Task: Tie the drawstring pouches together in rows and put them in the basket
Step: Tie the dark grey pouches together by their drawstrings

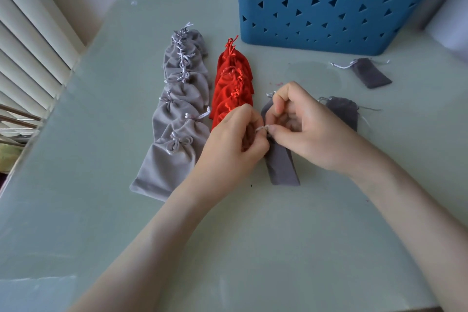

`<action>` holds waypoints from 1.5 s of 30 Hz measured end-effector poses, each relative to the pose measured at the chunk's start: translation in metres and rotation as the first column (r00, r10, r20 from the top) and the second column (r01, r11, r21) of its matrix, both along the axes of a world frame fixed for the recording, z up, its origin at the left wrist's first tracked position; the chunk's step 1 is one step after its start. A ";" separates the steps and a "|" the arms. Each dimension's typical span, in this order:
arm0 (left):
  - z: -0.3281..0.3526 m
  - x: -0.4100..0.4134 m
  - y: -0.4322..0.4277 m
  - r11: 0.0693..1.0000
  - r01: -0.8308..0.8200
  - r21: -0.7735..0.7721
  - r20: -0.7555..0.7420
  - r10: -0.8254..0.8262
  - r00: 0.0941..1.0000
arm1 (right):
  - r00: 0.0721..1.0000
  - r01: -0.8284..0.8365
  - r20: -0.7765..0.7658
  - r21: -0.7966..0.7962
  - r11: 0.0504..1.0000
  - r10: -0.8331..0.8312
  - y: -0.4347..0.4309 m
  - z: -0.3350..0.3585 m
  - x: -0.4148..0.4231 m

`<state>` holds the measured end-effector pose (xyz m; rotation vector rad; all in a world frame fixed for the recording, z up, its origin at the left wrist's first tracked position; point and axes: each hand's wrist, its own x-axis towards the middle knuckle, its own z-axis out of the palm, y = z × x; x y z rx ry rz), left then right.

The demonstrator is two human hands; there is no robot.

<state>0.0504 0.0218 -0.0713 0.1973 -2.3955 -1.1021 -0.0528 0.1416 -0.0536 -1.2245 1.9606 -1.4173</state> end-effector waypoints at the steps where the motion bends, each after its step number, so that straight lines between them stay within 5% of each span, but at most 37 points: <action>1: 0.000 0.001 0.000 1.000 -0.004 -0.025 -0.003 0.004 1.000 | 1.000 -0.005 -0.015 0.010 1.000 0.005 0.000 0.000 -0.001; 8: -0.001 0.005 -0.002 1.000 0.019 -0.017 0.053 -0.018 0.998 | 0.982 -0.055 -0.176 0.104 0.993 0.073 0.007 0.003 -0.003; 15: 0.011 0.010 -0.010 0.929 0.071 0.364 0.182 -0.146 0.973 | 0.931 -0.014 -0.365 0.042 0.999 0.028 0.008 0.002 0.002; 25: 0.009 0.012 -0.006 0.998 -0.048 0.047 0.122 0.042 0.992 | 0.922 0.014 -0.388 0.003 1.000 -0.012 0.001 -0.005 0.009; 35: 0.000 0.007 -0.004 0.977 -0.130 -0.171 -0.091 0.115 0.989 | 0.995 0.094 -0.026 -0.023 0.995 -0.095 -0.001 -0.003 0.007; 40: 0.003 0.010 0.001 0.961 -0.025 -0.274 -0.167 -0.022 0.986 | 0.943 -0.054 0.323 -0.096 0.994 0.083 0.002 0.006 0.000; 45: 0.004 0.013 -0.001 0.946 -0.090 -0.312 -0.240 0.013 0.971 | 0.968 -0.081 0.230 -0.098 0.992 0.101 0.007 0.007 -0.006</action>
